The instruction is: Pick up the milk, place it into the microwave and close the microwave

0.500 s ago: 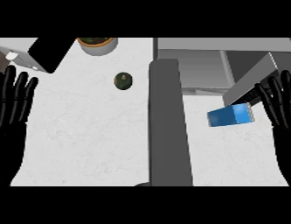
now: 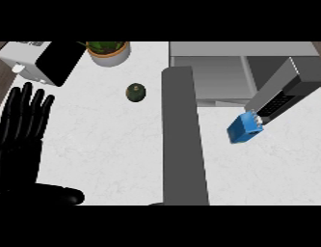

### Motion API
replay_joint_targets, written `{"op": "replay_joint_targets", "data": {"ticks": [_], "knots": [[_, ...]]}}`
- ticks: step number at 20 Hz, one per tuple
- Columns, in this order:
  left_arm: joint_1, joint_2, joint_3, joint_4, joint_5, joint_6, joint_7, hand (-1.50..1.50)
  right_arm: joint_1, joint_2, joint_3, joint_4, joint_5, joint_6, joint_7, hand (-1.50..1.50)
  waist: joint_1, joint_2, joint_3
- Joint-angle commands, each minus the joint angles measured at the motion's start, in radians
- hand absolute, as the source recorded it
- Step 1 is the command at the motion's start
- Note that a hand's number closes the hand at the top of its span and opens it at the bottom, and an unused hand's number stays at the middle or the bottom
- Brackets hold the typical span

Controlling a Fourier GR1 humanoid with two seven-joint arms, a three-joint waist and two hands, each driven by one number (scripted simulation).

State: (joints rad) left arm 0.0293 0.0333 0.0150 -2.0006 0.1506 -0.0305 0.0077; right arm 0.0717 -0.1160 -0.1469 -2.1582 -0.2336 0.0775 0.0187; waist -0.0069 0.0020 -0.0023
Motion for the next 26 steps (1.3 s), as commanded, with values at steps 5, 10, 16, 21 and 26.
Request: {"op": "replay_joint_targets", "data": {"ticks": [5, 10, 16, 21, 26], "knots": [[0.164, -0.033, -0.075, -0.018, 0.066, 0.008, -0.064, -1.50, 0.126, 0.011, -0.069, -0.006, -0.104, 0.096, -0.028, -1.50, 0.006, -0.003, 0.002], [0.280, -0.032, -0.059, -0.013, 0.079, -0.075, -0.175, -1.50, 0.163, 0.042, -0.088, 0.132, -0.071, 0.160, -0.156, -1.50, 0.010, -0.003, 0.002], [0.344, -0.032, -0.078, -0.028, 0.075, -0.099, -0.211, -1.50, 0.104, 0.067, -0.071, 0.209, -0.042, 0.126, -0.149, -1.50, 0.009, -0.003, 0.002], [0.389, -0.018, -0.075, 0.025, 0.060, -0.143, -0.283, -1.50, 0.111, 0.113, -0.018, 0.338, 0.028, 0.144, -0.252, -1.50, 0.009, -0.003, 0.002], [0.450, -0.002, -0.081, -0.054, 0.100, -0.146, -0.295, -1.50, 0.017, 0.114, -0.064, 0.544, 0.085, 0.080, -0.355, -1.50, 0.015, -0.002, 0.003]]}}
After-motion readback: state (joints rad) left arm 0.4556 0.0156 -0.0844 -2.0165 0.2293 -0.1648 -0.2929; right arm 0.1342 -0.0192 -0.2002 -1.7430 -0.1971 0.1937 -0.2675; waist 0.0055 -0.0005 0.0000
